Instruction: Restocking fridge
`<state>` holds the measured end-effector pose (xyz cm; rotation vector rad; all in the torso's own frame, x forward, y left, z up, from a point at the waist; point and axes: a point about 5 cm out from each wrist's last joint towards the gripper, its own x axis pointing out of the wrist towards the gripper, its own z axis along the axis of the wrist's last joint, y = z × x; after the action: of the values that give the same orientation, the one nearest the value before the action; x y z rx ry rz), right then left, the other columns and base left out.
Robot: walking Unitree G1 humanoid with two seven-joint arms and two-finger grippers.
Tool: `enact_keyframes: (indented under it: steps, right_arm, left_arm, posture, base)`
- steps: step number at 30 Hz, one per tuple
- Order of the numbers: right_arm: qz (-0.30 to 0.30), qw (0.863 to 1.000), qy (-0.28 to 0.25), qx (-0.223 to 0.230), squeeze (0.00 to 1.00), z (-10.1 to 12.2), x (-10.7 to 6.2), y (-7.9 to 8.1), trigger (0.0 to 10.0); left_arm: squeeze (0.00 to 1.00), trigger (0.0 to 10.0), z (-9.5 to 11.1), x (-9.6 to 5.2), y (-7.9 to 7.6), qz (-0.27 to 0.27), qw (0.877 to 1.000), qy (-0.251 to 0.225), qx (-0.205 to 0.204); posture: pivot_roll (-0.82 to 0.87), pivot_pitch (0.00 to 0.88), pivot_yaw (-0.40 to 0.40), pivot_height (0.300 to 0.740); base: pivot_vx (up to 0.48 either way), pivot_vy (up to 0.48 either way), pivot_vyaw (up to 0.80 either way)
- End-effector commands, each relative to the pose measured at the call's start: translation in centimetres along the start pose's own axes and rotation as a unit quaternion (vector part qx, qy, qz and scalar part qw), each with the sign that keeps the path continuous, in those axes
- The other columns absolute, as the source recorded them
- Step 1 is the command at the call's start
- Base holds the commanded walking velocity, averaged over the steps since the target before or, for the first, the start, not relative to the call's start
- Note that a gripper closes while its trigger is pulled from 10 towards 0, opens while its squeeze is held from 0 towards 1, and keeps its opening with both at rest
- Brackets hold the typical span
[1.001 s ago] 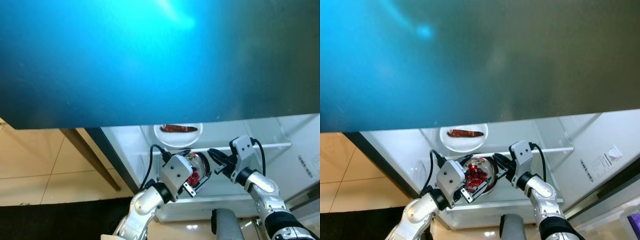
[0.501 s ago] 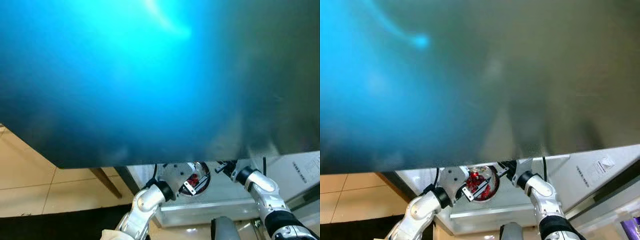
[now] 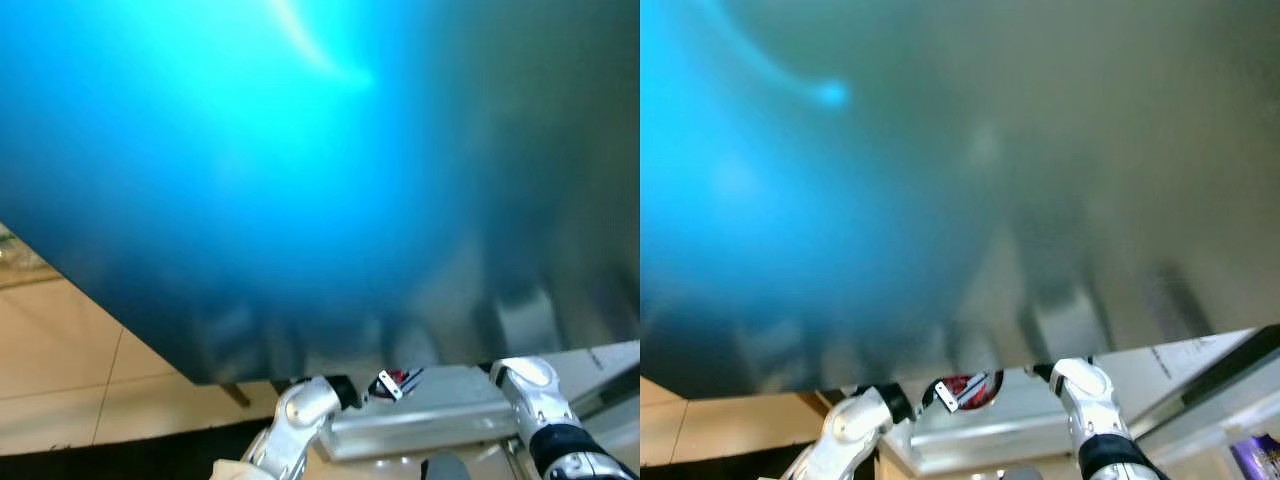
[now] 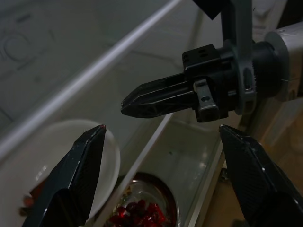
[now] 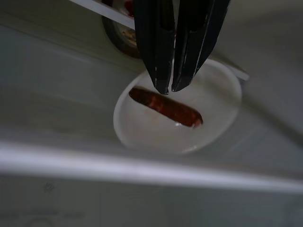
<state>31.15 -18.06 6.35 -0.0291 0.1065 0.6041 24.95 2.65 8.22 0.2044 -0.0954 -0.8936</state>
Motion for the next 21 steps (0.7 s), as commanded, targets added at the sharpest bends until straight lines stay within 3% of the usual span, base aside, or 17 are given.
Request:
enact_keyframes:
  steps: [1, 11, 21]
  right_arm:
    - [0.002, 1.000, -0.002, 0.010, 0.00, -0.4, -0.2, 0.2, 10.0]
    - [0.000, 1.000, 0.002, 0.011, 0.00, -0.6, -0.4, 0.2, 10.0]
    - [-0.034, 0.996, 0.075, 0.018, 0.00, -3.0, -1.1, 0.3, 10.0]
  left_arm:
    - [0.00, 10.0, -0.1, 0.0, 0.2, 0.005, 1.000, 0.003, 0.004]
    - [0.00, 10.0, -0.3, 0.3, -0.5, -0.009, 1.000, 0.006, -0.006]
    - [0.00, 10.0, -1.5, 0.3, -1.5, -0.021, 0.999, 0.033, -0.035]
  posture:
    - [-0.10, 0.093, 0.062, 0.697]
    - [-0.10, 0.092, 0.062, 0.731]
    - [-0.10, 0.092, 0.060, 0.740]
  base:
    - [0.000, 0.000, 0.00]
    - [0.000, 0.000, 0.00]
    - [0.000, 0.000, 0.00]
